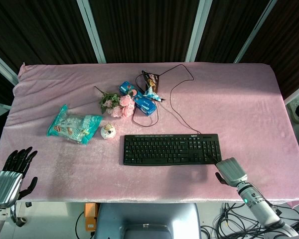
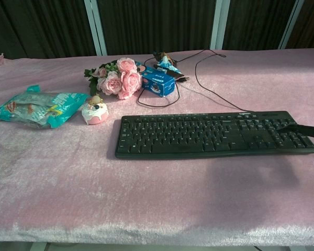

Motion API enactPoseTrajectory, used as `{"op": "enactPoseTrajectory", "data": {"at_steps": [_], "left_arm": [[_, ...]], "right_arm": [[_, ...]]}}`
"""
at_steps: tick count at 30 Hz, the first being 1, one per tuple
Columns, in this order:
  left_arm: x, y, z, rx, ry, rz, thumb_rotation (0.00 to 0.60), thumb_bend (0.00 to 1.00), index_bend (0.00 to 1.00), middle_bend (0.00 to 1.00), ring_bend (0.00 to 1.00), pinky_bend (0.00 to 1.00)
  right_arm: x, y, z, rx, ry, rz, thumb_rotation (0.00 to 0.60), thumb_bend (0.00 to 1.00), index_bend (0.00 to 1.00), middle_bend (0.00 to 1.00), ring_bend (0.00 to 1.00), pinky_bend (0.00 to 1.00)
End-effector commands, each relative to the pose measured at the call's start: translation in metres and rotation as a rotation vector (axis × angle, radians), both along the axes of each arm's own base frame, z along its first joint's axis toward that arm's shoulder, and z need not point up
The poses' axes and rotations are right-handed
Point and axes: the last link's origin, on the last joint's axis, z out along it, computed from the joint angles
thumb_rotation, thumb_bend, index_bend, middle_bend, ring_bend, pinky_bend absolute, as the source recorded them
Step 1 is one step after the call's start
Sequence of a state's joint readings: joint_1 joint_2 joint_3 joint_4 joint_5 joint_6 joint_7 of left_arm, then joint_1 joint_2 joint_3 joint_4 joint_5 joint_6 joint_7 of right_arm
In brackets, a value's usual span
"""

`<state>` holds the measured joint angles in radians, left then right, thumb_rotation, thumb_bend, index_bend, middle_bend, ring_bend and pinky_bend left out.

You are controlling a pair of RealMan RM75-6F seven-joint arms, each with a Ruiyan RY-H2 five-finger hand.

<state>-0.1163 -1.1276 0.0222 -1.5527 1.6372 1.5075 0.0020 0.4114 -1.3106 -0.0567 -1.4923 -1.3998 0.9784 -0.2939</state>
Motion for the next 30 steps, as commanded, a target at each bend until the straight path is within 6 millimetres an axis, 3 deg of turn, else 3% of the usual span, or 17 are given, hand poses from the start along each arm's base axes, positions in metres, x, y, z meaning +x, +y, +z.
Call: {"op": "enactPoseTrajectory", "data": {"at_steps": [1, 30], "left_arm": [[0.0, 0.0, 0.0, 0.0, -0.001, -0.001, 0.6, 0.43, 0.0, 0.0, 0.0, 0.0], [-0.001, -0.001, 0.003, 0.006, -0.009, -0.001, 0.6, 0.43, 0.0, 0.0, 0.0, 0.0]], "right_arm": [[0.0, 0.0, 0.0, -0.001, -0.001, -0.002, 0.6, 0.6, 0.18, 1.0, 1.0, 1.0], [-0.002, -0.002, -0.011, 0.03, 0.025, -0.007, 0.6, 0.6, 0.19, 1.0, 1.0, 1.0]]}}
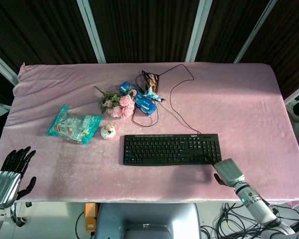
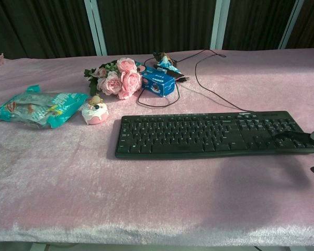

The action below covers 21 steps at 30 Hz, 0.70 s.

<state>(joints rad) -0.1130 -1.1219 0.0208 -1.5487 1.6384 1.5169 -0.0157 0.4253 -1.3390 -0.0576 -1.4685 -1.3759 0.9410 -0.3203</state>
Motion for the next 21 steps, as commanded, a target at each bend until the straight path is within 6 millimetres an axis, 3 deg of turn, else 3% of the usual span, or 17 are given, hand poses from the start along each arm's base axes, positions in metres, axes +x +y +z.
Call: {"op": "enactPoseTrajectory", "data": {"at_steps": [1, 16, 21], "left_arm": [[0.0, 0.0, -0.0003, -0.002, 0.001, 0.0, 0.6, 0.43, 0.0, 0.0, 0.0, 0.0], [0.0001, -0.0012, 0.0002, 0.002, -0.001, -0.002, 0.6, 0.43, 0.0, 0.0, 0.0, 0.0], [0.0006, -0.002, 0.0006, 0.004, -0.002, -0.006, 0.6, 0.43, 0.0, 0.0, 0.0, 0.0]], "right_arm": [[-0.0002, 0.0, -0.0003, 0.002, 0.001, -0.001, 0.6, 0.6, 0.19, 1.0, 1.0, 1.0], [-0.0012, 0.0001, -0.0028, 0.015, 0.021, -0.012, 0.6, 0.6, 0.21, 1.0, 1.0, 1.0], [0.0025, 0.0001, 0.0056, -0.021, -0.004, -0.003, 0.6, 0.6, 0.2, 1.0, 1.0, 1.0]]}}
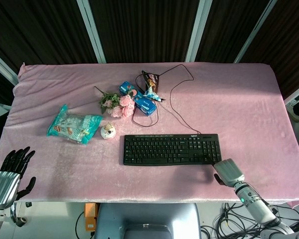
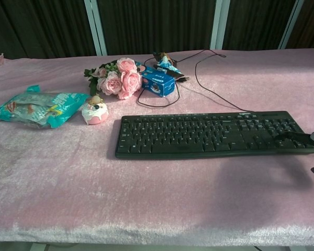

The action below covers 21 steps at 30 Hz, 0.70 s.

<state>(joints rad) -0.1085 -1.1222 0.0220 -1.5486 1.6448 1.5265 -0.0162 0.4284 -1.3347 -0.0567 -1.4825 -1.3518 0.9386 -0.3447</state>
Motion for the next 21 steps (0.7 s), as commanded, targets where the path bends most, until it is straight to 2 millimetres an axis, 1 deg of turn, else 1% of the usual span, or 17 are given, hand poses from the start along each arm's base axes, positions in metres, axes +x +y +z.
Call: {"op": "enactPoseTrajectory", "data": {"at_steps": [1, 5, 6, 7, 8, 10, 11, 13, 14, 16, 19, 21], "left_arm": [[0.0, 0.0, 0.0, 0.0, 0.0, -0.002, 0.6, 0.43, 0.0, 0.0, 0.0, 0.0], [0.001, -0.001, 0.0, 0.004, -0.002, -0.005, 0.6, 0.43, 0.0, 0.0, 0.0, 0.0], [0.001, -0.002, 0.0, 0.004, -0.002, -0.006, 0.6, 0.43, 0.0, 0.0, 0.0, 0.0], [0.001, -0.002, 0.0, 0.004, -0.003, -0.006, 0.6, 0.43, 0.0, 0.0, 0.0, 0.0], [0.001, -0.002, 0.0, 0.003, -0.002, -0.007, 0.6, 0.43, 0.0, 0.0, 0.0, 0.0], [0.001, -0.002, 0.0, 0.003, -0.001, -0.007, 0.6, 0.43, 0.0, 0.0, 0.0, 0.0], [0.001, -0.002, 0.0, 0.003, -0.001, -0.009, 0.6, 0.43, 0.0, 0.0, 0.0, 0.0], [0.001, -0.001, 0.0, 0.002, -0.002, -0.01, 0.6, 0.43, 0.0, 0.0, 0.0, 0.0], [0.001, -0.001, -0.001, 0.001, -0.001, -0.01, 0.6, 0.43, 0.0, 0.0, 0.0, 0.0], [0.001, 0.0, -0.001, -0.002, -0.001, -0.011, 0.6, 0.43, 0.0, 0.0, 0.0, 0.0], [0.002, 0.0, -0.003, -0.008, 0.002, -0.014, 0.6, 0.43, 0.0, 0.0, 0.0, 0.0], [0.002, 0.0, -0.004, -0.011, 0.004, -0.015, 0.6, 0.43, 0.0, 0.0, 0.0, 0.0]], "right_arm": [[0.003, 0.001, 0.008, -0.03, -0.02, 0.009, 0.6, 0.6, 0.19, 1.0, 1.0, 1.0], [0.01, 0.007, 0.024, -0.099, -0.065, 0.051, 0.6, 0.6, 0.15, 1.0, 1.0, 1.0], [0.012, 0.009, 0.028, -0.119, -0.075, 0.066, 0.6, 0.6, 0.13, 0.98, 0.98, 1.0], [0.013, 0.012, 0.032, -0.138, -0.085, 0.081, 0.6, 0.6, 0.1, 0.93, 0.93, 1.0], [0.015, 0.016, 0.036, -0.162, -0.095, 0.098, 0.6, 0.6, 0.07, 0.88, 0.88, 0.99], [0.016, 0.024, 0.044, -0.191, -0.1, 0.111, 0.6, 0.6, 0.02, 0.68, 0.7, 0.9], [0.016, 0.03, 0.049, -0.207, -0.098, 0.112, 0.6, 0.6, 0.01, 0.6, 0.63, 0.86], [0.017, 0.04, 0.056, -0.234, -0.099, 0.117, 0.6, 0.6, 0.0, 0.38, 0.42, 0.74], [0.019, 0.046, 0.062, -0.257, -0.098, 0.132, 0.6, 0.6, 0.0, 0.31, 0.34, 0.71], [0.019, 0.055, 0.068, -0.285, -0.1, 0.143, 0.6, 0.59, 0.0, 0.18, 0.22, 0.62], [0.02, 0.062, 0.075, -0.317, -0.115, 0.156, 0.6, 0.58, 0.0, 0.05, 0.09, 0.51], [0.019, 0.062, 0.077, -0.33, -0.124, 0.155, 0.6, 0.58, 0.0, 0.02, 0.05, 0.46]]}}
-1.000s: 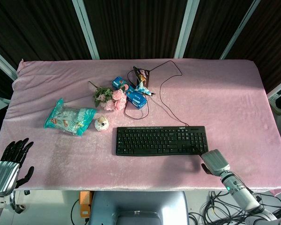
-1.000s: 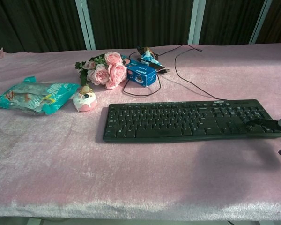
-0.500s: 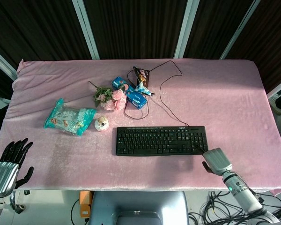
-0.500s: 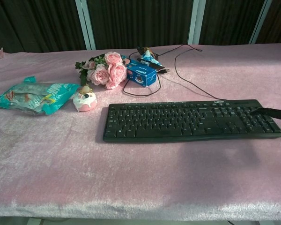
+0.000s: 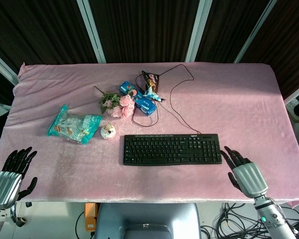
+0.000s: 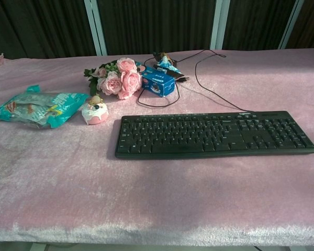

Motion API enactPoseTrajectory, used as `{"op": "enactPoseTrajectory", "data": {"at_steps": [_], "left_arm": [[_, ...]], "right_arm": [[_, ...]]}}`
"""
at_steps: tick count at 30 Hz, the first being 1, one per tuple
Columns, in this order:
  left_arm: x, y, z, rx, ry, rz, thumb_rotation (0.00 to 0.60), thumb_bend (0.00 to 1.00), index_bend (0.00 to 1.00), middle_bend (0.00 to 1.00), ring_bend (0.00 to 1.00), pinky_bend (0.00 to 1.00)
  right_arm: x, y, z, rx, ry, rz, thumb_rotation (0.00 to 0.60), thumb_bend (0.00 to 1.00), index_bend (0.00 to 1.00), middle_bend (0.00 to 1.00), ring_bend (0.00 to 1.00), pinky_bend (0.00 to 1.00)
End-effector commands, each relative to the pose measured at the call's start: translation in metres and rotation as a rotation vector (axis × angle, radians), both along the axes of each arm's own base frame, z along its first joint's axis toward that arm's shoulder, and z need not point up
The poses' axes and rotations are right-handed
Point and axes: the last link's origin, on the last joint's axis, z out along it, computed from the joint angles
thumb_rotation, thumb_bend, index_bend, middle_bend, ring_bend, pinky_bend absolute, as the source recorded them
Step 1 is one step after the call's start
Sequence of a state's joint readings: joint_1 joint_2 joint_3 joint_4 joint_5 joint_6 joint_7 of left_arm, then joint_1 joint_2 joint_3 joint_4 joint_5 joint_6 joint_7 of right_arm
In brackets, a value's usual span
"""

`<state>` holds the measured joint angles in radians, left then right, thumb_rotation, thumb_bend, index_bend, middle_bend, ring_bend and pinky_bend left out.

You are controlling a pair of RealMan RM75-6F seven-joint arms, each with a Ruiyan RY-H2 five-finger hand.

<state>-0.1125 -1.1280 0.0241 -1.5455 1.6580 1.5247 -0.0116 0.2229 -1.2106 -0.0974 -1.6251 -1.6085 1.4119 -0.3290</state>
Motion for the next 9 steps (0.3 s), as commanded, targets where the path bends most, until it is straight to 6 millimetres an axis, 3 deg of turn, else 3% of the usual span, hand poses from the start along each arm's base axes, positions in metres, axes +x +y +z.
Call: {"op": "enactPoseTrajectory", "data": {"at_steps": [1, 9], "left_arm": [[0.0003, 0.0, -0.0008, -0.003, 0.001, -0.001, 0.6, 0.43, 0.0, 0.0, 0.0, 0.0], [0.0006, 0.0002, -0.0016, -0.002, 0.004, 0.002, 0.6, 0.43, 0.0, 0.0, 0.0, 0.0]], "right_arm": [[-0.0014, 0.0054, 0.0055, -0.014, -0.01, 0.0, 0.6, 0.58, 0.0, 0.01, 0.05, 0.44], [-0.003, 0.0025, 0.0058, -0.01, -0.013, -0.008, 0.6, 0.58, 0.0, 0.01, 0.03, 0.29]]}}
